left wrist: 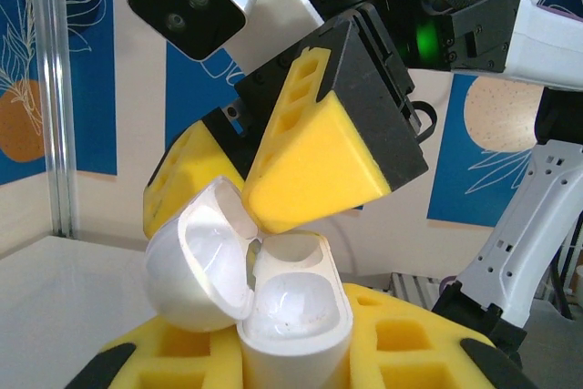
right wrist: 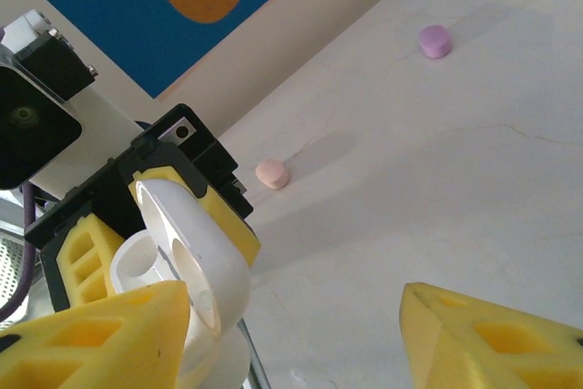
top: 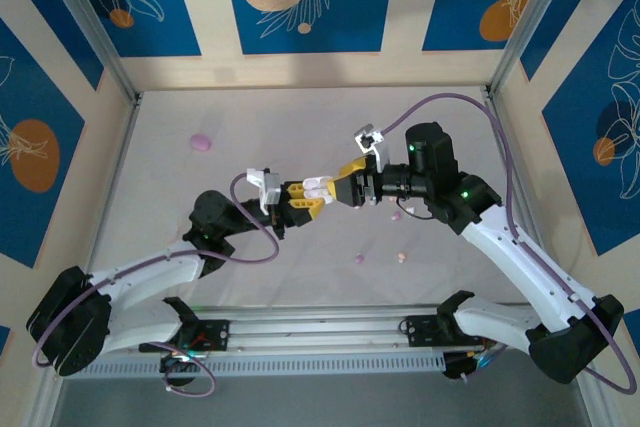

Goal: Insert the wireless bluetooth earbuds into the charging case

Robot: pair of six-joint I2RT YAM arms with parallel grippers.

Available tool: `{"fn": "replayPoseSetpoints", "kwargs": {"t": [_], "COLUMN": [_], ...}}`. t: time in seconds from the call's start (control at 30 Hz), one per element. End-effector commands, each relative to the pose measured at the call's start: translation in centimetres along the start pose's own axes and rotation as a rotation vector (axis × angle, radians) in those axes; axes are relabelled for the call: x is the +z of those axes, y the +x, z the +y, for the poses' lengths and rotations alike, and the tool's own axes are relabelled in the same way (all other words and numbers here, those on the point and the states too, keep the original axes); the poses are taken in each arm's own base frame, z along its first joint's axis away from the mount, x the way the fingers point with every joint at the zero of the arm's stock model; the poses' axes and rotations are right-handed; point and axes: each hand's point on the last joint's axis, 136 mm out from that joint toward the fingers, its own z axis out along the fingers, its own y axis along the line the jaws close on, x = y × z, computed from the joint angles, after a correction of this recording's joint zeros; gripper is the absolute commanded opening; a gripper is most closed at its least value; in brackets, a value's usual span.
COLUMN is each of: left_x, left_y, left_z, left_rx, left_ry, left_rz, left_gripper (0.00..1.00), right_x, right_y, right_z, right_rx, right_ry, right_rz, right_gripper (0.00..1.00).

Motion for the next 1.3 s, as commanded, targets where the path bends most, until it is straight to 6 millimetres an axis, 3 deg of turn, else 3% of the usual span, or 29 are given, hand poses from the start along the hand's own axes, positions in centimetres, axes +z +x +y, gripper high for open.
{"fn": "replayPoseSetpoints", "kwargs": {"t": [0.0,0.23,0.33,0.43,0.53,0.73,0.87,1.03,1.13,1.27], "left_x": [0.0,-0.5,-0.8,-1.1,-1.4,-1.9,-2.1,-2.2,-2.2,-2.2], "left_y": [-1.2,-1.0,-0.9,-0.8,-0.8,-0.6,-0.7,-0.5,-0.4,-0.1], "left_z": [-0.3,0.3,0.5,0.5,0.4,0.3,0.3,0.2,0.2,0.2], "left_rx": [0.043,0.071,0.079,0.083,0.084,0.079,0.083,0.072,0.062,0.05], "left_ry": [-0.005,-0.063,-0.082,-0.097,-0.105,-0.116,-0.122,-0.12,-0.12,-0.12], "left_rz": [-0.026,-0.019,-0.017,-0.02,-0.024,-0.019,-0.02,-0.018,-0.015,-0.01], "left_gripper": [0.14,0.14,0.14,0.15,0.14,0.15,0.14,0.15,0.15,0.15], "right_x": [-1.3,-4.8,-6.3,-8.0,-9.4,-9.4,-9.3,-9.5,-10.1,-9.6], "right_y": [-1.3,-2.4,-1.8,0.4,4.1,8.8,11.0,13.0,14.6,16.4], "right_z": [1.6,0.3,-1.8,-6.2,-10.3,-14.1,-16.6,-21.1,-23.7,-25.5], "right_rx": [-0.023,0.065,0.145,0.302,0.508,0.741,0.83,0.928,0.95,0.976], "right_ry": [-0.024,0.123,0.239,0.452,0.599,0.634,0.676,0.721,0.825,0.876], "right_rz": [-0.038,-0.152,-0.173,-0.163,-0.127,-0.072,-0.033,0.013,0.119,0.28], "right_gripper": [0.64,0.63,0.59,0.53,0.51,0.49,0.48,0.48,0.46,0.4]}}
